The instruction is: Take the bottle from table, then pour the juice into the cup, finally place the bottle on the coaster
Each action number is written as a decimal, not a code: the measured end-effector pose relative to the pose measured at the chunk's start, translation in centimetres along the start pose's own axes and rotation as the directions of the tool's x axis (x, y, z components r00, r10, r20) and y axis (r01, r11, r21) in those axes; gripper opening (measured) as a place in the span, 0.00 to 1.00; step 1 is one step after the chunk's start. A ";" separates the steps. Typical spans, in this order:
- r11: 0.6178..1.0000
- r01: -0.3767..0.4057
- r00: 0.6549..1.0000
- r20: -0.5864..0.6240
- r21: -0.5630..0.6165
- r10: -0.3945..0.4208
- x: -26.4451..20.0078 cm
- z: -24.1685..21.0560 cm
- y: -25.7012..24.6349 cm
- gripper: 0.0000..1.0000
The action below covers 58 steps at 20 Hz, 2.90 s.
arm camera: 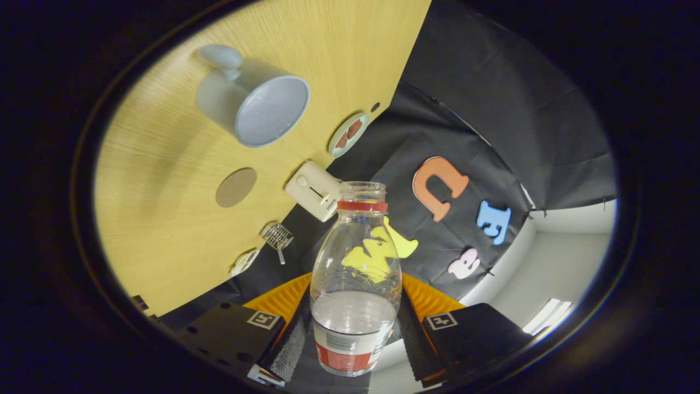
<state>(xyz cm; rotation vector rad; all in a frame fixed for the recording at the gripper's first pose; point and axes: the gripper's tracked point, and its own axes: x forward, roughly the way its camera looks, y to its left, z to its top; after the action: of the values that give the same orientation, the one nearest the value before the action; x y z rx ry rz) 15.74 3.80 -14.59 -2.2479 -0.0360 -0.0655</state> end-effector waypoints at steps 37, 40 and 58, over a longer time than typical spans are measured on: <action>-0.085 -0.024 0.999 0.028 0.996 0.046 -0.1 0.6 0.4 0.82; -0.245 0.021 1.000 -0.015 0.969 0.027 0.6 -2.1 -1.1 0.82; -0.536 0.091 0.995 -0.101 0.840 0.012 11.2 -5.5 0.1 0.82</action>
<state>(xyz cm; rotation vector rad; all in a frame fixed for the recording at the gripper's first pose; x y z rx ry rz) 26.74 -0.54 -10.54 -0.1092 -0.1087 -0.0891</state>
